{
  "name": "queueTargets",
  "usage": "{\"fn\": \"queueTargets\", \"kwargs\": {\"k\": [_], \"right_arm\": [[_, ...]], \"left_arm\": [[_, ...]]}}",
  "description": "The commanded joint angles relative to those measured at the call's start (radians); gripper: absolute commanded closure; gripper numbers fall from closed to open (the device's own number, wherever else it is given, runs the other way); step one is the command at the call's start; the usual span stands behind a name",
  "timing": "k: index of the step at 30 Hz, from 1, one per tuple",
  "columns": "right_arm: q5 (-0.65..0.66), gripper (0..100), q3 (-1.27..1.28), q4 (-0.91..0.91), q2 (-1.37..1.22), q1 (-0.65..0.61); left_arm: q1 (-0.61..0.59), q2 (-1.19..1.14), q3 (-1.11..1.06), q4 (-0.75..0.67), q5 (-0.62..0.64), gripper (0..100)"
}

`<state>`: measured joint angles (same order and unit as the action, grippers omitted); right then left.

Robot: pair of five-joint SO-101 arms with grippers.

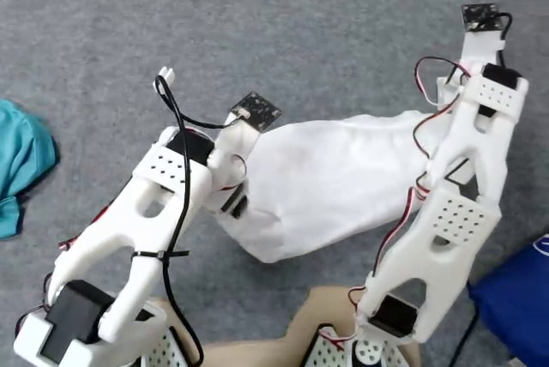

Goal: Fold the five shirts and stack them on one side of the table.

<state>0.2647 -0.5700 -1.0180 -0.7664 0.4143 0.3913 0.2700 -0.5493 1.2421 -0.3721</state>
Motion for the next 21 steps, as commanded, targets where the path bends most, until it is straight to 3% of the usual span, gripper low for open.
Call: {"fn": "queueTargets", "kwargs": {"k": [1, 7, 14, 21], "right_arm": [[-0.008, 99.4, 0.001, 0.018, 0.007, -0.019], [-0.008, 99.4, 0.001, 0.018, 0.007, -0.019], [-0.008, 99.4, 0.001, 0.018, 0.005, -0.019], [-0.008, 99.4, 0.005, 0.018, 0.005, -0.019]], "left_arm": [[0.008, 0.002, 0.003, -0.008, 0.008, 92], [0.009, 0.002, -0.031, 0.008, -0.025, 91], [0.003, 0.004, -0.029, 0.146, -0.057, 71], [0.003, 0.002, -0.055, 0.109, -0.057, 70]]}}
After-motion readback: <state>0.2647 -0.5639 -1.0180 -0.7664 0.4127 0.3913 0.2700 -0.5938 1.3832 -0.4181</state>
